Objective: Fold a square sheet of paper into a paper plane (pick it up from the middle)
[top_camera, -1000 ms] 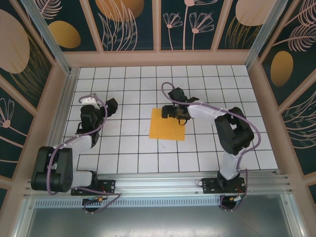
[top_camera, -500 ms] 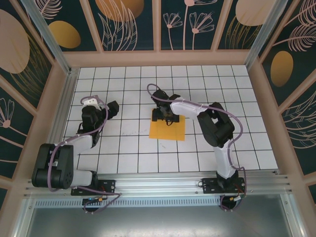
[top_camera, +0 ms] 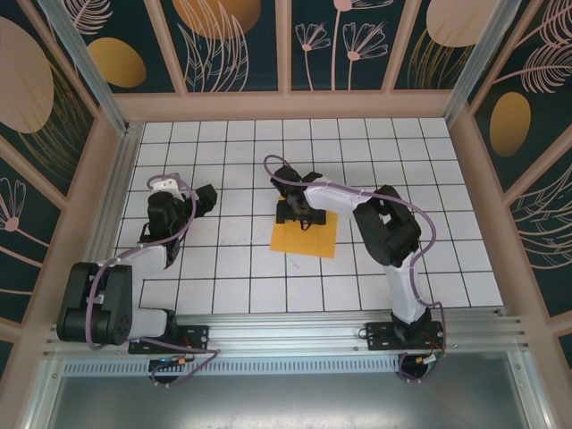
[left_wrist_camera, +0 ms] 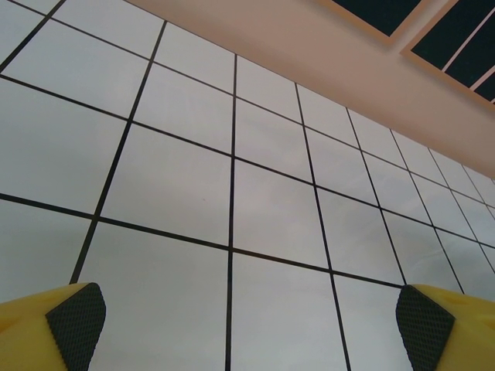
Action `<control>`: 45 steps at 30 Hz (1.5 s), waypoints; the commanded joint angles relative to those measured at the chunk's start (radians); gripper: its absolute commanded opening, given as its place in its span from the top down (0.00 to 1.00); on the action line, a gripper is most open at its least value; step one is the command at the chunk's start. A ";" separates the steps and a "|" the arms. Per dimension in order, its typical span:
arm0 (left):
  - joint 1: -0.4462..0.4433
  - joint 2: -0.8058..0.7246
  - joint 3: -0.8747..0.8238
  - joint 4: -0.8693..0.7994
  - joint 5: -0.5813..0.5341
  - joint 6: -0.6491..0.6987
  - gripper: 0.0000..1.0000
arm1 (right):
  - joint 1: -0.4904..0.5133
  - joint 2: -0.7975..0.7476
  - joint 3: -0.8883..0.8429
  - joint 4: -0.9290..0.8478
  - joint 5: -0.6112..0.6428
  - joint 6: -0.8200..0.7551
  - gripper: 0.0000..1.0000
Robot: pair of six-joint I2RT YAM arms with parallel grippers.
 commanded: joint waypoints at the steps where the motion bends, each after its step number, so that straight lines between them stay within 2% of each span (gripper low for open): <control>1: -0.004 -0.019 -0.009 -0.002 0.023 0.017 0.01 | 0.014 -0.035 0.016 -0.086 0.034 0.015 0.01; 18: -0.004 -0.012 0.003 0.008 0.074 0.013 0.01 | 0.010 -0.130 -0.030 -0.071 0.035 0.087 0.01; 38: -0.004 0.003 0.025 -0.011 0.100 0.023 0.02 | 0.001 -0.004 -0.103 -0.013 -0.065 0.049 0.01; 43: -0.004 0.005 0.032 -0.016 0.109 0.020 0.01 | -0.003 -0.015 -0.114 -0.006 -0.061 0.040 0.06; 45: -0.005 0.006 0.033 -0.015 0.113 0.021 0.02 | -0.008 -0.015 -0.108 -0.008 -0.059 0.035 0.13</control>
